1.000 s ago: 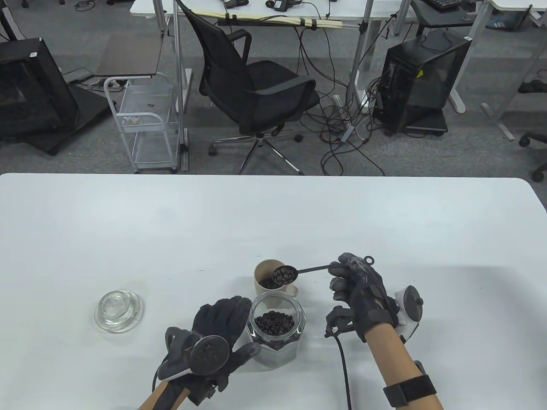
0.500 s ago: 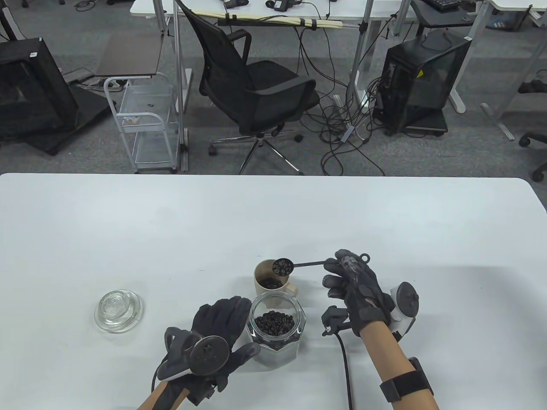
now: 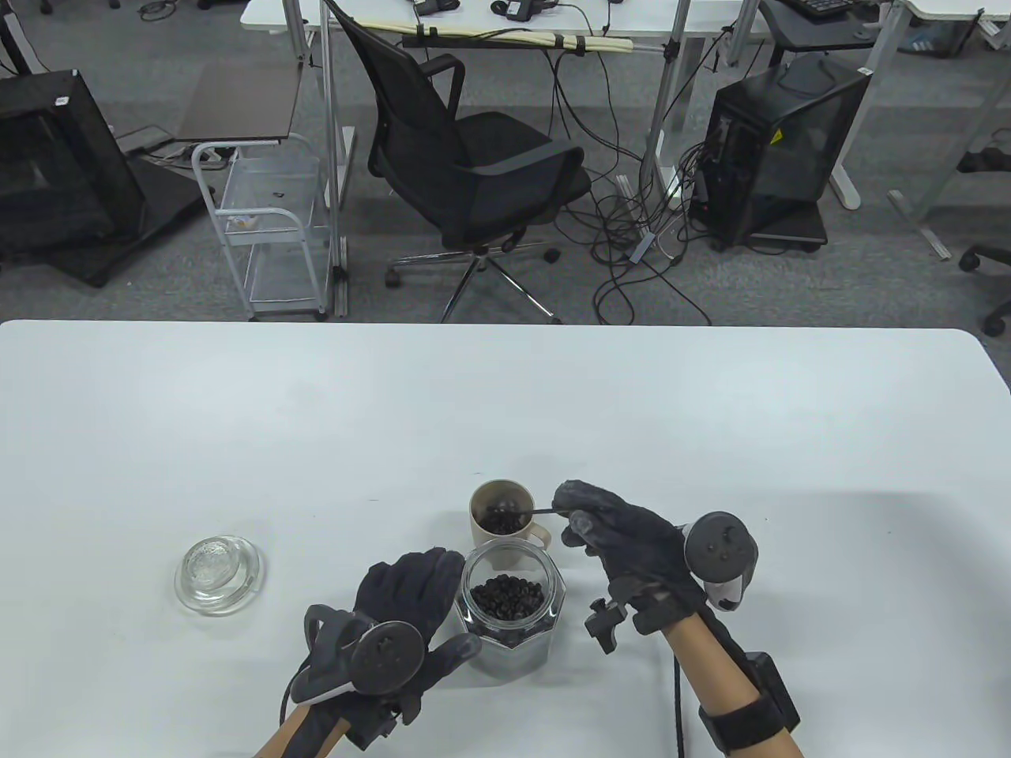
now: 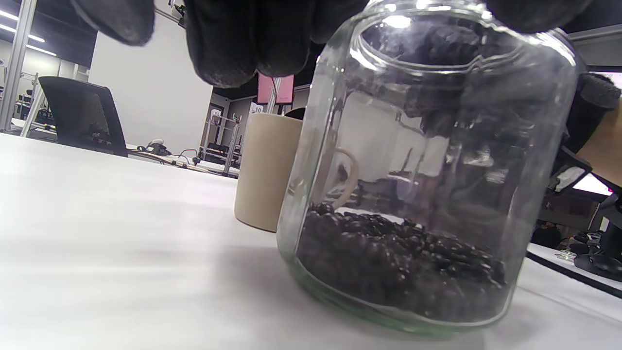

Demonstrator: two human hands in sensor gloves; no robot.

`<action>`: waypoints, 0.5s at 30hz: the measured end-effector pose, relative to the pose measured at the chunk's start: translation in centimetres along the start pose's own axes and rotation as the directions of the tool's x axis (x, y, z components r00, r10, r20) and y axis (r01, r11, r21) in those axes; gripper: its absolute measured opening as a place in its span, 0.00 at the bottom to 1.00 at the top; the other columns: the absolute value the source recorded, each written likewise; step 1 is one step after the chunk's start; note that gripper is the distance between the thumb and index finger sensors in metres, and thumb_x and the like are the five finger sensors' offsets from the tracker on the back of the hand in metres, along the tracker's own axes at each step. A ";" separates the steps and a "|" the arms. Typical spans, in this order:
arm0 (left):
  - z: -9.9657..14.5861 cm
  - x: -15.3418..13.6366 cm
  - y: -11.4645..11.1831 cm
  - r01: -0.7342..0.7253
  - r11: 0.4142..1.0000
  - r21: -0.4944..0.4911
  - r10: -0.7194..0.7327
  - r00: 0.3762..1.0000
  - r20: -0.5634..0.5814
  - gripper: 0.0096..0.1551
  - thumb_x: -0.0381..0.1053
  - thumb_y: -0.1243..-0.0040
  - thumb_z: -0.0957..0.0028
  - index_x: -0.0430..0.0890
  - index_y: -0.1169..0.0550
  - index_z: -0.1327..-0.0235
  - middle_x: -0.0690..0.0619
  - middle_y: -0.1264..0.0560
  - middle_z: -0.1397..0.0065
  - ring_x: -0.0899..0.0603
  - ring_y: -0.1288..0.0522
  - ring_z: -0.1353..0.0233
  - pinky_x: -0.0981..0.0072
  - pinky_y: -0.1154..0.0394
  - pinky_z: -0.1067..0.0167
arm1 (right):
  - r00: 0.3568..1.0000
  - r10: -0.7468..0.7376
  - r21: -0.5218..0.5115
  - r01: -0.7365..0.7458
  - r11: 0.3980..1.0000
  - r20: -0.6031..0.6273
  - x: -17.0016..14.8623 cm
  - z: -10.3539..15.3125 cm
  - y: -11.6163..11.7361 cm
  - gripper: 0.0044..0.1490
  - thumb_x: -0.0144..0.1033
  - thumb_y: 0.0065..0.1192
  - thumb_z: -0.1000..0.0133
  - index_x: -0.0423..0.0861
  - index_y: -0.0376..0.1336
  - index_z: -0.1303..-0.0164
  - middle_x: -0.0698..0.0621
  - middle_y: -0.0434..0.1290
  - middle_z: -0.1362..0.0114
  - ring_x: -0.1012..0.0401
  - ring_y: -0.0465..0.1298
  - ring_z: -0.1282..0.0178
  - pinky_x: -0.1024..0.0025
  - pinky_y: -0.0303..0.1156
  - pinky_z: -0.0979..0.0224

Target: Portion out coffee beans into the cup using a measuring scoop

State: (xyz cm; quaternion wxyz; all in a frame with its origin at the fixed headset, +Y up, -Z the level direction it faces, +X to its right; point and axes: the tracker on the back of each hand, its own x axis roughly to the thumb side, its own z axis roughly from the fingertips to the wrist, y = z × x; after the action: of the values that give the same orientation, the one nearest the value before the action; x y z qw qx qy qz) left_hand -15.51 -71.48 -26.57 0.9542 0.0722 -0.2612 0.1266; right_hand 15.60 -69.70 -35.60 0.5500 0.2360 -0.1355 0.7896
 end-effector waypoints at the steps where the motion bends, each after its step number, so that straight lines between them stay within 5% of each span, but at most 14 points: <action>1: 0.0 0.0 0.0 -0.001 1.000 0.000 0.001 1.000 0.000 0.55 0.80 0.62 0.46 0.46 0.49 0.15 0.44 0.42 0.11 0.33 0.36 0.16 0.27 0.40 0.25 | 1.000 -0.001 -0.003 0.001 1.000 0.006 0.2 0.1 0.1 0.28 0.47 0.69 0.46 0.54 0.74 0.36 0.38 0.84 0.39 0.54 0.87 0.57 0.64 0.81 0.57; 10: 0.0 0.0 0.0 0.001 1.000 0.002 -0.001 1.000 0.000 0.56 0.80 0.62 0.46 0.46 0.49 0.14 0.44 0.42 0.11 0.33 0.36 0.16 0.27 0.40 0.26 | 0.996 -0.086 -0.047 0.084 0.995 -0.036 -0.1 0.4 -0.2 0.28 0.47 0.69 0.46 0.51 0.74 0.36 0.38 0.84 0.40 0.54 0.87 0.57 0.64 0.81 0.58; 15: 0.0 0.1 0.0 0.009 1.000 0.009 -0.009 1.000 0.005 0.55 0.80 0.63 0.46 0.47 0.49 0.14 0.44 0.43 0.11 0.34 0.36 0.16 0.27 0.40 0.25 | 0.975 -0.213 -0.231 0.194 0.953 -0.059 -0.3 0.9 -1.6 0.28 0.49 0.69 0.45 0.50 0.74 0.37 0.40 0.86 0.43 0.56 0.87 0.59 0.66 0.81 0.59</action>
State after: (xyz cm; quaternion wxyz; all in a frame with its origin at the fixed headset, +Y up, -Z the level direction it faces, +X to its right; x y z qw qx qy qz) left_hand -15.47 -71.49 -26.52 0.9538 0.0779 -0.2627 0.1233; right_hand 17.37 -69.76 -35.03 0.6568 0.1522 -0.1757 0.7174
